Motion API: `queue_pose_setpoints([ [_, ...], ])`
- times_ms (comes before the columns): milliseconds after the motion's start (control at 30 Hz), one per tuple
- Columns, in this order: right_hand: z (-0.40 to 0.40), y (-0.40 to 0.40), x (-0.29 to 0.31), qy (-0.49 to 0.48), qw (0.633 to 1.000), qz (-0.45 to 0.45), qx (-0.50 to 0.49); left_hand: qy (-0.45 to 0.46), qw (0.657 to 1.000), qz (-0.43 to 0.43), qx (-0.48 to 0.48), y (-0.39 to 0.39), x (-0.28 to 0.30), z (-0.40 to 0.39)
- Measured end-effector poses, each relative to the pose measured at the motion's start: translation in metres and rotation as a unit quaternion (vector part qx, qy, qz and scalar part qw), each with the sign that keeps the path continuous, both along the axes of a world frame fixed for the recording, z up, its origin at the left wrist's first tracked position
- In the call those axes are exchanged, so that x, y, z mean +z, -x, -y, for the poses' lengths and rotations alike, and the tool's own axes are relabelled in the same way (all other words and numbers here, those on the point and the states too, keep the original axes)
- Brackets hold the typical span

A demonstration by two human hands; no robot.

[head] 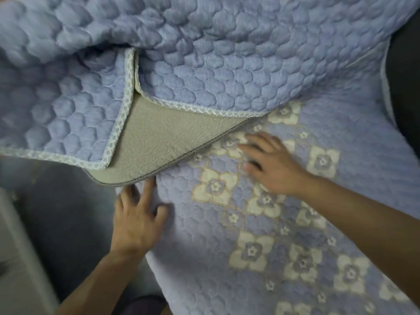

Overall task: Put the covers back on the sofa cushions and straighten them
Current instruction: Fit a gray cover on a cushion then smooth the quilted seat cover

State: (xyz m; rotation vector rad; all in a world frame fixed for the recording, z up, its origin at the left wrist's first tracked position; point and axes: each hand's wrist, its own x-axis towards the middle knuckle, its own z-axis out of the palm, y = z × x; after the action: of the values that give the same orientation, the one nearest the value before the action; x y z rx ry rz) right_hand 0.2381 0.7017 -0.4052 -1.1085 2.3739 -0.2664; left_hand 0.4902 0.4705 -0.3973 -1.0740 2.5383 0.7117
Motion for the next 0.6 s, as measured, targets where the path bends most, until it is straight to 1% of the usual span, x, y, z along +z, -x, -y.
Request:
queue_pose_setpoints([
  [33,0.006,-0.013,-0.001,-0.026,0.999,-0.003,0.04,0.042,0.999,0.022,-0.012,0.004,0.002,0.001],
  [67,0.015,-0.016,-0.005,-0.046,0.997,-0.015,0.053,0.093,0.995,0.034,-0.032,0.009,0.002,0.002],
  [100,0.025,-0.017,-0.007,-0.059,0.996,-0.035,0.048,0.137,0.989,0.033,-0.05,0.014,0.002,0.0],
  [167,0.042,-0.013,-0.015,-0.074,0.993,-0.089,0.018,0.165,0.983,0.0,-0.077,0.017,-0.002,-0.008],
  [233,0.055,-0.008,-0.022,-0.085,0.989,-0.117,-0.003,0.135,0.985,-0.038,-0.099,0.02,-0.009,-0.013],
  [267,0.057,-0.007,-0.025,-0.086,0.989,-0.124,-0.008,0.118,0.986,-0.041,-0.113,0.018,-0.012,-0.015],
  [333,0.063,-0.005,-0.03,-0.089,0.986,-0.138,-0.011,0.127,0.984,-0.041,-0.122,0.021,-0.015,-0.012],
  [367,0.068,-0.003,-0.032,-0.089,0.985,-0.147,-0.013,0.137,0.984,-0.046,-0.105,0.029,-0.017,-0.008],
  [400,0.071,-0.002,-0.033,-0.086,0.984,-0.156,-0.015,0.142,0.986,-0.041,-0.08,0.038,-0.017,-0.004],
  [467,0.075,-0.003,-0.03,-0.084,0.983,-0.164,-0.017,0.122,0.991,-0.001,-0.046,0.053,-0.015,0.002],
  [533,0.075,-0.006,-0.023,-0.076,0.982,-0.173,-0.011,0.084,0.996,0.031,-0.021,0.055,-0.016,0.002],
  [600,0.078,-0.007,-0.02,-0.062,0.982,-0.18,-0.004,0.082,0.995,0.049,-0.007,0.054,-0.019,0.001],
])
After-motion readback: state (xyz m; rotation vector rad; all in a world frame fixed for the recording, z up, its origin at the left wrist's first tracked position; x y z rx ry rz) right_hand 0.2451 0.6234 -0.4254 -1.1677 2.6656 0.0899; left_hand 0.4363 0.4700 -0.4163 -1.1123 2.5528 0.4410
